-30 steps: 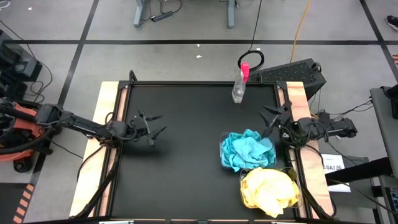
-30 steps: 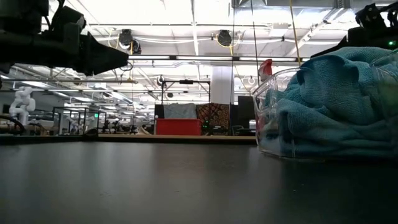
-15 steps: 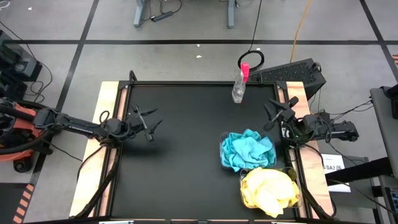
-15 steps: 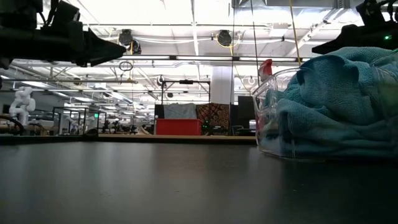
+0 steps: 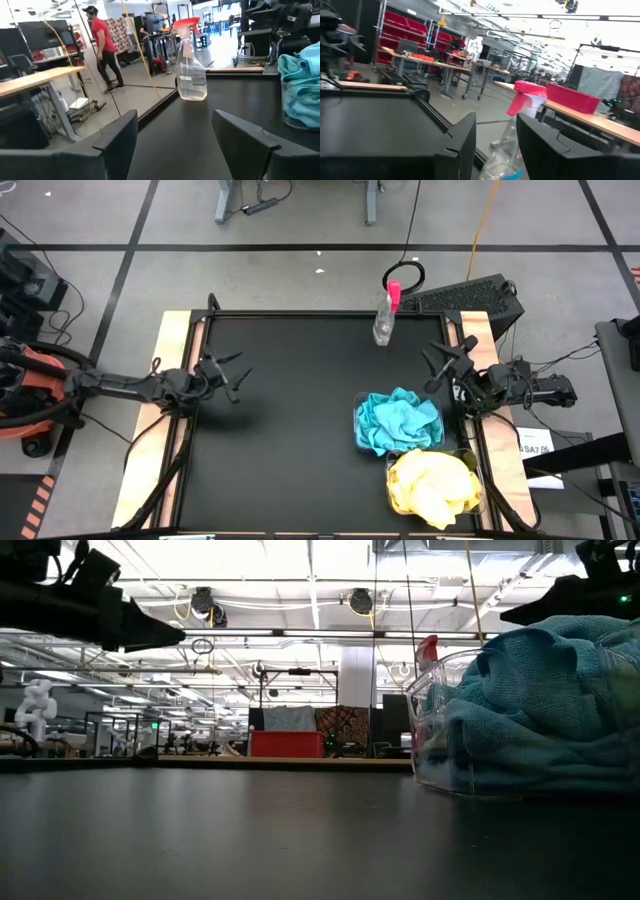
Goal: Sort microfiber towel by color & place in baskets
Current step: Return to Home Position
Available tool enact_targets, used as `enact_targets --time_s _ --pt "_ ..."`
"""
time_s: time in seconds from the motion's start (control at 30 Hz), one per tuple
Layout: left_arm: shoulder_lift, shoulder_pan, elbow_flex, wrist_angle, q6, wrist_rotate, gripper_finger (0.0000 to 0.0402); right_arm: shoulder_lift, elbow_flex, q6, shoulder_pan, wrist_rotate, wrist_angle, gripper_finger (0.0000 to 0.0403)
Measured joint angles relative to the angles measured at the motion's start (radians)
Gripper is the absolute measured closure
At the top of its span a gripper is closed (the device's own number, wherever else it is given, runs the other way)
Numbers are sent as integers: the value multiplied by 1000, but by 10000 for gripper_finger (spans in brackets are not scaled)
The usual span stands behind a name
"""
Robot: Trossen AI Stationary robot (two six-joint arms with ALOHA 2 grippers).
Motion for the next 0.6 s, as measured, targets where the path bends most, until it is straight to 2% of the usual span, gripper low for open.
enact_targets --time_s 0.17,0.37,0.6 --pt "-141 0 3 -187 -44 13 139 0 0 -14 0 -72 8 271" --pt "-305 0 0 -379 -106 20 139 0 0 -56 1 -88 30 271" --pt "-304 0 -1 -381 -109 24 139 0 0 -76 1 -121 27 271"
